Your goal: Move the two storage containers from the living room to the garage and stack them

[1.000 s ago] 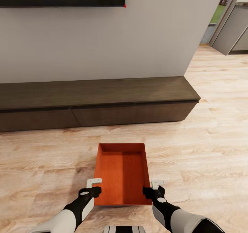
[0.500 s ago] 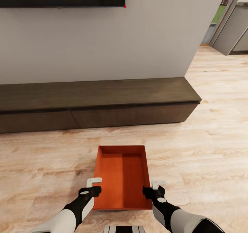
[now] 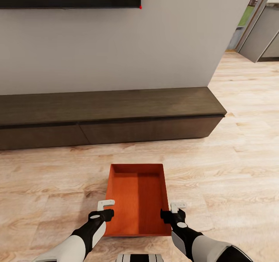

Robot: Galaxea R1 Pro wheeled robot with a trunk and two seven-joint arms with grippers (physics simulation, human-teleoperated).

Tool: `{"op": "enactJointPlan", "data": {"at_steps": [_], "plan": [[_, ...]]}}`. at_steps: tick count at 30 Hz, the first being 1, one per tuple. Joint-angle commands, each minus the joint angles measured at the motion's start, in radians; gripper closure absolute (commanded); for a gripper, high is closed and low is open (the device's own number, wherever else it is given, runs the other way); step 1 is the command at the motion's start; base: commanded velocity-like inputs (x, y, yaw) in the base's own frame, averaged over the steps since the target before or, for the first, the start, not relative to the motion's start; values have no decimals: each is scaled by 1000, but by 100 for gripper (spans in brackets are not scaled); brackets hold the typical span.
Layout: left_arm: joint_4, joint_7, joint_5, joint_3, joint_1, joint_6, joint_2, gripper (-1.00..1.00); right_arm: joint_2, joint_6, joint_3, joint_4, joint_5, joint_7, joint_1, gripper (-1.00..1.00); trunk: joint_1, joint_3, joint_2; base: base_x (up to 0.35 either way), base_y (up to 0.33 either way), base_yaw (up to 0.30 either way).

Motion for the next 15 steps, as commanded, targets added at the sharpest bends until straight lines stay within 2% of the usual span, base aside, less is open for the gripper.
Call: {"op": "enactJointPlan", "data": {"at_steps": [1,15], "plan": [[-2,1,-4,7,0,4,-1,-100,0,-3,8,1,-8,-3,0,-100,0,-1,0,0,0,0],[8,3,-2,8,0,4,-4,-100,0,-2,8,0,-8,-3,0,-100,0,-1,0,0,0,0]]}}
